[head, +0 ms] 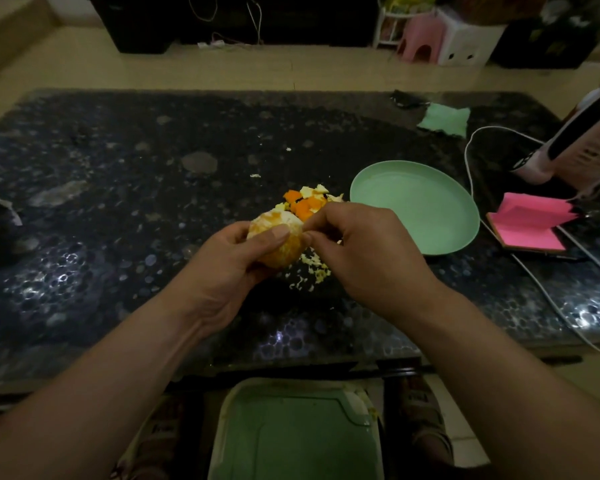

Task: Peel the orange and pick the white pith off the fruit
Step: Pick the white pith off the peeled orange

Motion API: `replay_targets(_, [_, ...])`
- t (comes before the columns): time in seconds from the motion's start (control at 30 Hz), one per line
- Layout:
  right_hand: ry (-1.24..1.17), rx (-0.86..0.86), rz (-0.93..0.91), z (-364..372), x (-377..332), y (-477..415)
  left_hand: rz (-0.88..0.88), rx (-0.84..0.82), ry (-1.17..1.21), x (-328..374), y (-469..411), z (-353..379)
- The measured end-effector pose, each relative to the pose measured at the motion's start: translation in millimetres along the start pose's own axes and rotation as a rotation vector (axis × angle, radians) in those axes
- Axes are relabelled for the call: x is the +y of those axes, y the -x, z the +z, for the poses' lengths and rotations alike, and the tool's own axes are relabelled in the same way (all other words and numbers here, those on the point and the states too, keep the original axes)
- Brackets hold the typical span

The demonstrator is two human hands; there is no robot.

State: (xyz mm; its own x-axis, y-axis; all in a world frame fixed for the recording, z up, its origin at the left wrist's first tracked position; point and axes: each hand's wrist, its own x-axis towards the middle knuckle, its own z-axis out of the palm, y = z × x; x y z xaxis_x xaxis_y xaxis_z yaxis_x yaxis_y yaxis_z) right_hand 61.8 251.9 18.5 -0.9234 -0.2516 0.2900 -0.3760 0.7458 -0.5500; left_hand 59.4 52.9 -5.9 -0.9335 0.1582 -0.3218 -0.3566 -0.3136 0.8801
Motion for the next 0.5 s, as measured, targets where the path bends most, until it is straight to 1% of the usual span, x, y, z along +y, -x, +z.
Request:
replay_targets(0.13, [0.146, 0.046, -0.090, 2.3, -1.4, -0.1, 0.009, 0.032, -0.015, -2.0, -0.1, 2.5])
replay_targets(0.3, [0.173, 0.101, -0.120, 3.5, -3.3, -1.4, 0.041, 0.034, -0.060, -2.4, 2.8, 4.6])
replay_targets(0.37, [0.133, 0.106, -0.098, 2.2, -2.2, -1.1, 0.039, 0.019, -0.045, -1.1, 4.1, 4.7])
replay_targets(0.5, [-0.042, 0.118, 0.022, 0.0, 4.3, -1.1, 0.022, -0.031, 0.033, 3.6, 5.9, 4.4])
